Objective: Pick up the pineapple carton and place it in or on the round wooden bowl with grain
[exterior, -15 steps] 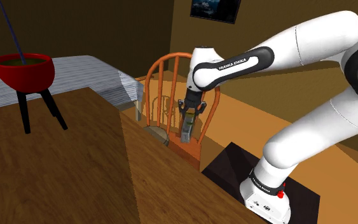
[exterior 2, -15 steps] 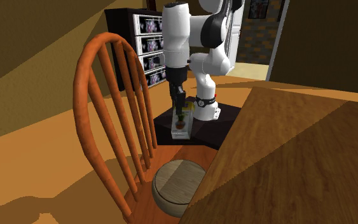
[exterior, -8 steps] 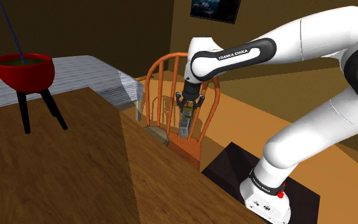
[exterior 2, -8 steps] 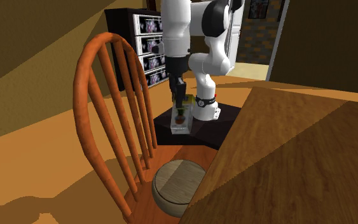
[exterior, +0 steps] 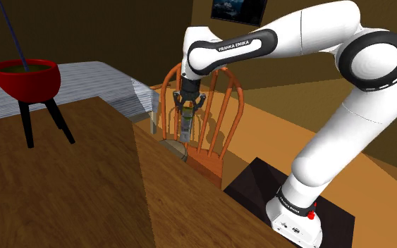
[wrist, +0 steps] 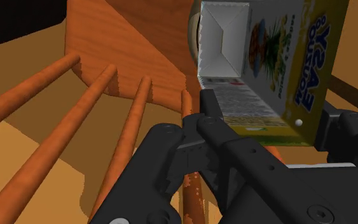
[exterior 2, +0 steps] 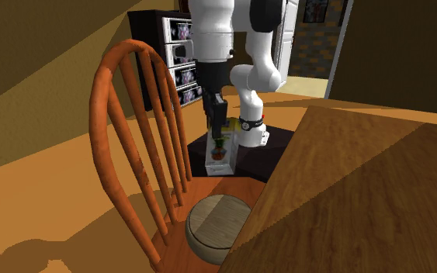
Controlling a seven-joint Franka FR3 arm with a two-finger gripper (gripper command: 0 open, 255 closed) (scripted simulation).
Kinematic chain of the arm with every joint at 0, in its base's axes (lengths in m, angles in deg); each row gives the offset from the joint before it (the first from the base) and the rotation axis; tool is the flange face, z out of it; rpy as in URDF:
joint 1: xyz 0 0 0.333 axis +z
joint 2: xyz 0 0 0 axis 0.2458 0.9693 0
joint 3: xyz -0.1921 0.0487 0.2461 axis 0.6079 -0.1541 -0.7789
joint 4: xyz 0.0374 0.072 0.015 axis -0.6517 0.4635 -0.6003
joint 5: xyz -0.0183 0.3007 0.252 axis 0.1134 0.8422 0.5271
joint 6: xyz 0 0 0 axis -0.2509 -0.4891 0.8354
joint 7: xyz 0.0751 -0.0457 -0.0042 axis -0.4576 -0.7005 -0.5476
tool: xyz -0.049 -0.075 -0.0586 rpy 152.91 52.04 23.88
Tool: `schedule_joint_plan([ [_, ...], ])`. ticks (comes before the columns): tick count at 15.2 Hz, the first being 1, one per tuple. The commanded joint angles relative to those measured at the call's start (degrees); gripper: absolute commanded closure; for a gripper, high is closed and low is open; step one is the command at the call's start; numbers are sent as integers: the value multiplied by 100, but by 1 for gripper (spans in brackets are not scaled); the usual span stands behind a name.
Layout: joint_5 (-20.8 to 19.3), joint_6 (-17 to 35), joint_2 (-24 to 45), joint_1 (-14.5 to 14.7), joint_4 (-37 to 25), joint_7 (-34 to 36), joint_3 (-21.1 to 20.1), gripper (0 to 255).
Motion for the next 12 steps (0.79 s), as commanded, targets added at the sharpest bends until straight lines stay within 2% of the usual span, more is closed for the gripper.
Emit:
schedule_joint_plan([
  [1, -169, -184, 404, 38, -568, 215, -87, 255],
  [5, -544, -592, 1254, 205, -1752, 609, -206, 255],
  [12, -601, -81, 1365, 218, -1341, 644, -189, 255],
])
